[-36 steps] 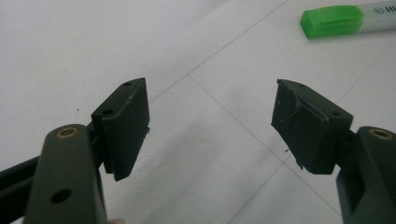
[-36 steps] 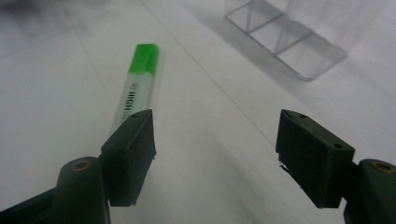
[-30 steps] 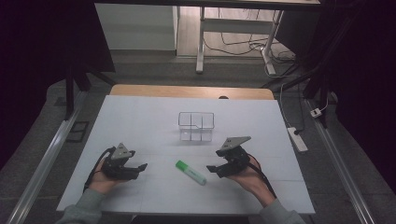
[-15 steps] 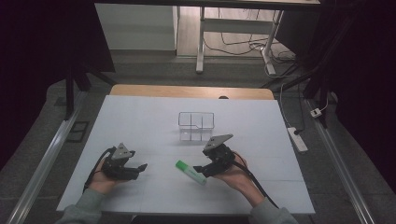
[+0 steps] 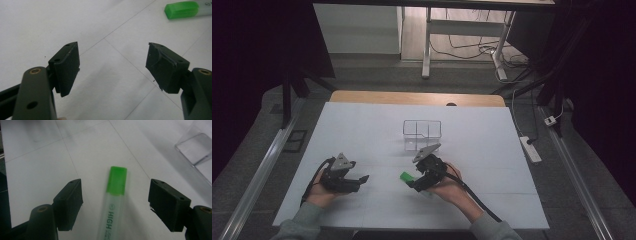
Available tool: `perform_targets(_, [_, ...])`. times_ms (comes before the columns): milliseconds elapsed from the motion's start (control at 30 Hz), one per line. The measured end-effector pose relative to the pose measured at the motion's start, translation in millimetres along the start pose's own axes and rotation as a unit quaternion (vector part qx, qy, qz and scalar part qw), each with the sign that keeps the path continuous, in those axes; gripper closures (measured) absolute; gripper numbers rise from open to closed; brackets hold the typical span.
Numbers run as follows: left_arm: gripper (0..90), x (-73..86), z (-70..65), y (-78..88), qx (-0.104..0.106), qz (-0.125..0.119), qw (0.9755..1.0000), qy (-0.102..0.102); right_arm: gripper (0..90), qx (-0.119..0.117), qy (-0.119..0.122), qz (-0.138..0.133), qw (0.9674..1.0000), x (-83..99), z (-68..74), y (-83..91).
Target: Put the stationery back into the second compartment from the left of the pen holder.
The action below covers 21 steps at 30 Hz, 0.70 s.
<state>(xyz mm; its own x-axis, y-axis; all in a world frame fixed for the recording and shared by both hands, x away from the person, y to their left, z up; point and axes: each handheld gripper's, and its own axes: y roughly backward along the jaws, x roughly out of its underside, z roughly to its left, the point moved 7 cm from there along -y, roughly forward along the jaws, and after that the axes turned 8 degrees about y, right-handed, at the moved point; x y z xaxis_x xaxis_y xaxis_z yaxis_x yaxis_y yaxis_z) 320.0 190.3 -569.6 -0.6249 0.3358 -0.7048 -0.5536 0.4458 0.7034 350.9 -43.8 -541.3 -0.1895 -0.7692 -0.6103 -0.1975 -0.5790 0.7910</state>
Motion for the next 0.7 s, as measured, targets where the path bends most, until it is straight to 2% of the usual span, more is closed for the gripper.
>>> perform_targets(267, [27.2, 0.3, 0.4, -0.1, 0.0, 0.001, 1.0, 0.0, 26.2, -0.001, 0.004, 0.038, 0.9993, 5.2, -0.3, -20.8])
perform_targets(533, [27.1, 0.1, 0.8, 0.6, 0.0, -0.001, 1.0, 0.001, 27.9, 0.005, 0.001, 0.042, 0.9991, 2.1, -4.6, -31.0])
perform_targets(700, [27.2, 0.8, 2.6, 1.3, -0.001, -0.002, 1.0, 0.003, 31.8, 0.004, 0.011, 0.055, 0.9984, 0.9, -1.9, -41.5])
